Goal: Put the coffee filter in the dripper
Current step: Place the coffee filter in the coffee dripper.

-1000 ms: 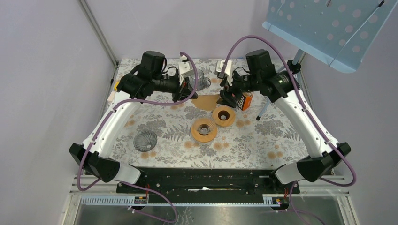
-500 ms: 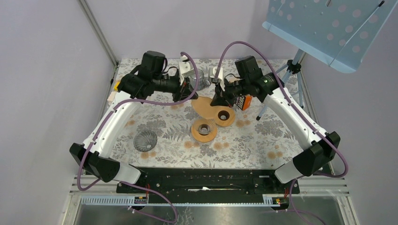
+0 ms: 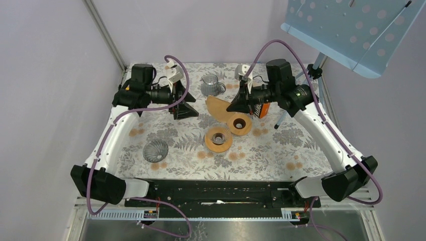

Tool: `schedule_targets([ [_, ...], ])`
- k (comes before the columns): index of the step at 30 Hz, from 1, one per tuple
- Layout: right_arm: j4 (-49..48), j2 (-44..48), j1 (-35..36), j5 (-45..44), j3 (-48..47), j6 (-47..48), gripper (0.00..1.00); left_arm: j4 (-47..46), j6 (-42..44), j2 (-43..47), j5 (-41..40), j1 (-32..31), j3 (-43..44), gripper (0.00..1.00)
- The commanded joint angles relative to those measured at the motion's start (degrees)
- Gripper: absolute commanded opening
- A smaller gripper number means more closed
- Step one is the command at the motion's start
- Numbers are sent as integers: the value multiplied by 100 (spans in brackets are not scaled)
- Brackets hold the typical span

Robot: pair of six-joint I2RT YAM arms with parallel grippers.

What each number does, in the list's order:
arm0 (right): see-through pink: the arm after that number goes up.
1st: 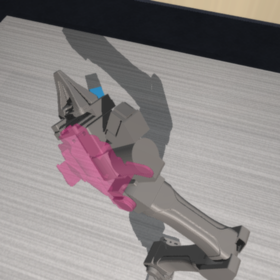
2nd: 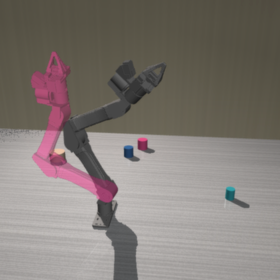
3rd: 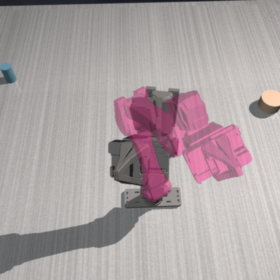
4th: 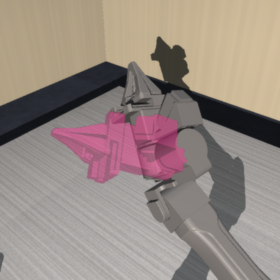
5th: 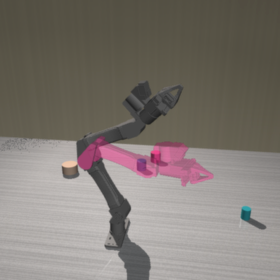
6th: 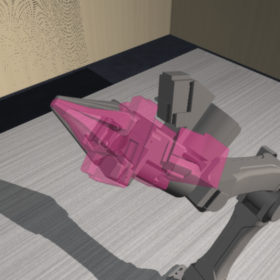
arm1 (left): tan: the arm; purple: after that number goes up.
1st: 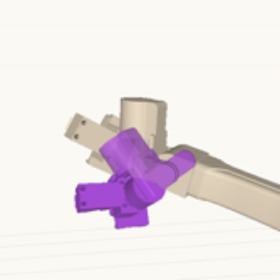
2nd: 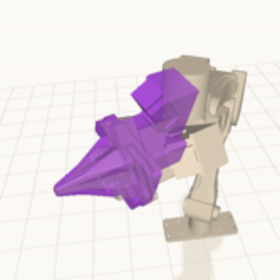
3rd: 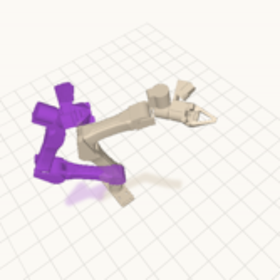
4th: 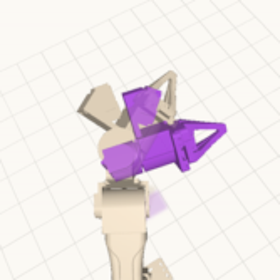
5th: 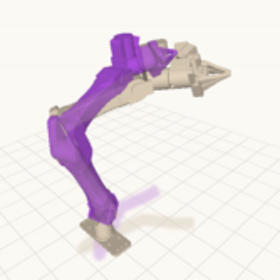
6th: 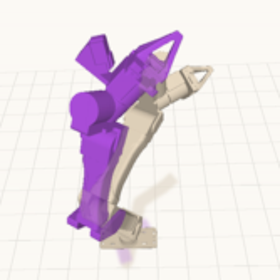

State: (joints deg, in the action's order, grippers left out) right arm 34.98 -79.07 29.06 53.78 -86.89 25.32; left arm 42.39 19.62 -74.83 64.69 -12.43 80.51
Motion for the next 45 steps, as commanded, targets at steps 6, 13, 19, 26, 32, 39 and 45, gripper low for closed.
schedule_targets([
  [6,-641,117,-143,969,401,-580,0,-1677,-1243,411,704,48,-347,68],
  [13,-784,102,-198,1244,467,-701,0,-2523,-1941,399,635,7,-681,56],
  [19,-809,69,-208,1269,460,-735,0,-2613,-2118,317,572,-179,-668,53],
  [26,-821,14,-208,1287,466,-748,0,-2613,-2116,268,527,-288,-651,52],
  [32,-771,42,-210,1302,465,-694,0,-2731,-2144,224,431,-294,-634,49],
  [39,-757,12,-215,1264,433,-694,0,-2789,-2216,197,527,-296,-602,48],
  [45,-773,-59,-208,1221,369,-720,0,-2798,-2219,205,611,-339,-633,50],
])
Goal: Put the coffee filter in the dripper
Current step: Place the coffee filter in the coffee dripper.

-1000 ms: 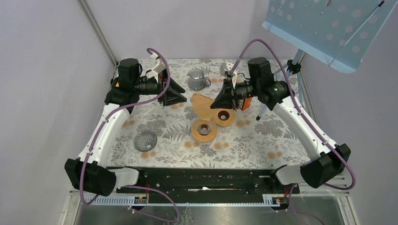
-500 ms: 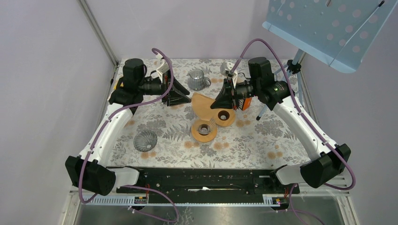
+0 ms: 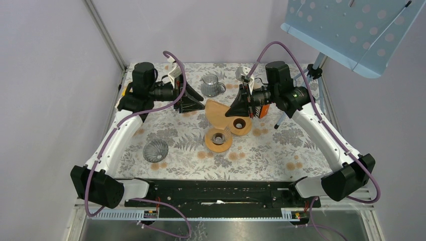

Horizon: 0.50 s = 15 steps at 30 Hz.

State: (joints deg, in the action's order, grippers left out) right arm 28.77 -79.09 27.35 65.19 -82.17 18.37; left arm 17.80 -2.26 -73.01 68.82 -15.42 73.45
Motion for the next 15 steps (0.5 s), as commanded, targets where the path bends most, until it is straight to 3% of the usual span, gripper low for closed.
schedule_targets([
  [1,-153,-69,-38,79,-111,-26,0,-345,-29,24,198,-40,63,50],
  [15,-135,-161,-42,-230,-224,-59,0,-12,174,41,294,-50,155,52],
])
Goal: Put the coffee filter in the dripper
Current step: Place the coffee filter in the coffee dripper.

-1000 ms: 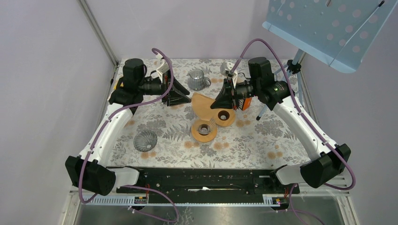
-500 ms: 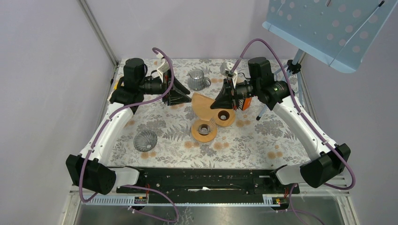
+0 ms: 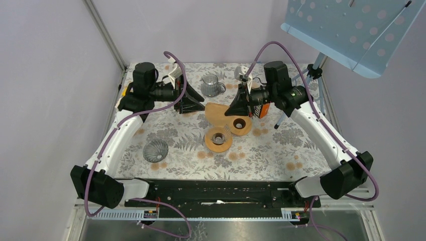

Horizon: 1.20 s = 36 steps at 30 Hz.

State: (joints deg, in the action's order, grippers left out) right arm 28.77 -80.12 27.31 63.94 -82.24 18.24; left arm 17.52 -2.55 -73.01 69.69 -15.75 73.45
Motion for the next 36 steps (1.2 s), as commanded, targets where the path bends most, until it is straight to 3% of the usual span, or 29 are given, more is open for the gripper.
schedule_targets([
  [1,-134,-57,-37,-140,-229,-55,0,113,342,40,196,-24,177,52],
  [13,-112,-31,-69,-257,-249,-66,0,595,820,82,74,-18,259,54],
  [36,5,90,-77,98,-174,108,0,113,552,-124,-219,10,364,54],
])
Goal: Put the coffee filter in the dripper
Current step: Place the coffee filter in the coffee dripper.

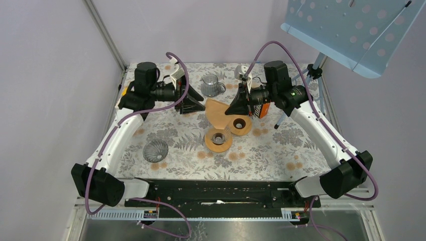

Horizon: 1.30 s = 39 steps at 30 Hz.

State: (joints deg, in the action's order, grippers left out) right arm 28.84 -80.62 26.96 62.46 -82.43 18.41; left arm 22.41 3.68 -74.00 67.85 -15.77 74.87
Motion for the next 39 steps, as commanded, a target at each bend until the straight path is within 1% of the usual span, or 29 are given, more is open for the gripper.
schedule_targets([
  [1,6,140,-42,261,-157,103,0,-400,-77,-34,-40,17,214,54],
  [22,43,124,-77,311,-192,136,0,-607,-254,-24,65,74,78,53],
  [39,-17,38,-77,390,-281,42,0,-753,-351,-119,133,-35,86,53],
])
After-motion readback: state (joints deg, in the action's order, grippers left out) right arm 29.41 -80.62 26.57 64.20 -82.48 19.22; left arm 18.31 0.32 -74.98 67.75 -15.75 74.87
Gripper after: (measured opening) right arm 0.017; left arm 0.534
